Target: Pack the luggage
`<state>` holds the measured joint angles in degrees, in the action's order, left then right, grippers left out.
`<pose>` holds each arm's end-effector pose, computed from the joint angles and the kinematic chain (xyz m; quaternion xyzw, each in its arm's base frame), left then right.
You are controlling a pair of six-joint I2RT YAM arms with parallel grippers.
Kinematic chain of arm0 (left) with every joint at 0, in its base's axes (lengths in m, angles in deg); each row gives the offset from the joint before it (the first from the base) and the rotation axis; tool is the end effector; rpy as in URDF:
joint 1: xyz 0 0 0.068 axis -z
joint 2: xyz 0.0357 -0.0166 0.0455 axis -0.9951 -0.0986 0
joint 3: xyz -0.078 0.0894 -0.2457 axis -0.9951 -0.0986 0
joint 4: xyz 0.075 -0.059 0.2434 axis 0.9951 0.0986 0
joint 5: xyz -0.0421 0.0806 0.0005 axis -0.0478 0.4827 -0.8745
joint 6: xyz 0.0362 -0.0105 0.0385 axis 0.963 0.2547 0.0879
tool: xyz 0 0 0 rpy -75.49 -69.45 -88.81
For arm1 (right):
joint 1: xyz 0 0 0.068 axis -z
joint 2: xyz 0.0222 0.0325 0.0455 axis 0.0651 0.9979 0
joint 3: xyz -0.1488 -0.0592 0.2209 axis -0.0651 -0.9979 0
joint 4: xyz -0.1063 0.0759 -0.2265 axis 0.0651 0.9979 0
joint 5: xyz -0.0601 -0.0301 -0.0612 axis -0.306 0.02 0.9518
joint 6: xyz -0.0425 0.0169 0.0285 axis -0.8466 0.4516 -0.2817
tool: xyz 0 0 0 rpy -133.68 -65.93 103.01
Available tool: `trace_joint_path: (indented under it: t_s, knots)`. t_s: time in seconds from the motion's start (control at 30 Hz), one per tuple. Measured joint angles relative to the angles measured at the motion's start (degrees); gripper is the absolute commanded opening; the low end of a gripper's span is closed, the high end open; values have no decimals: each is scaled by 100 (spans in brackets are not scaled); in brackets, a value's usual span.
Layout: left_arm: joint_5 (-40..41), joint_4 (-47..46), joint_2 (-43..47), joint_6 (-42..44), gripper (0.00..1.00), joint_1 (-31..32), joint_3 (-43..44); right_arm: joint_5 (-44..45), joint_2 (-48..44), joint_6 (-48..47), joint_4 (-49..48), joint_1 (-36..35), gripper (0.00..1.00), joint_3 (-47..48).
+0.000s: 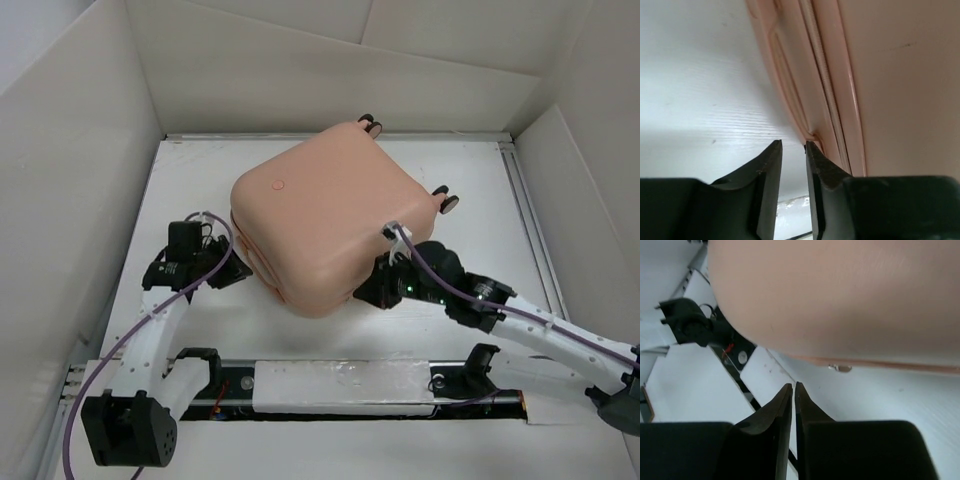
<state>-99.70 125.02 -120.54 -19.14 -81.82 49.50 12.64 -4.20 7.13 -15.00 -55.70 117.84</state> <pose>0.1844 -0.0204 0.2621 -0.1339 0.9025 -0.2544 0.3208 0.1237 0.1688 0.3030 -0.1926 0.8194 0.4165 0.3436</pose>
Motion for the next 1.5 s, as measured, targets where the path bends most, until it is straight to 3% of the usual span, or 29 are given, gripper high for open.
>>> trace_joint_path:
  t_s: [0.07, 0.17, 0.37, 0.6, 0.93, 1.03, 1.23, 1.43, 1.5]
  knots:
    - [-297, -210, 4, -9, 30, 0, -199, 284, -153, 214, -50, -278, 29, -280]
    - [-732, -514, 2, -81, 35, 0, -629, 595, -256, 448, -269, -581, 43, -525]
    - [-1370, -960, -61, -284, 35, 2, -1067, 1073, -225, 750, -734, -741, 51, -1117]
    - [-1716, -1790, 2, -743, 35, -7, -1399, 1510, -291, 809, -1344, -741, 55, -1853]
    - [-1648, -2299, 337, -1314, 33, -35, -1851, 1674, -503, 544, -3491, -778, 57, -3235]
    - [-1637, -2697, 610, -1475, 27, -39, -2192, 1814, -415, 461, -4170, -778, 57, -3637]
    - [-1598, -3364, 479, -1668, 25, -39, -2649, 2269, 605, 87, -5626, -850, 57, -3792]
    - [-1550, -4068, 190, -1681, 41, -50, -2879, 2656, 1843, -177, -6620, -1165, 57, -3591]
    - [-1552, -4505, -20, -1700, 36, -52, -2999, 2822, 2094, -190, -6843, -1325, 55, -3558]
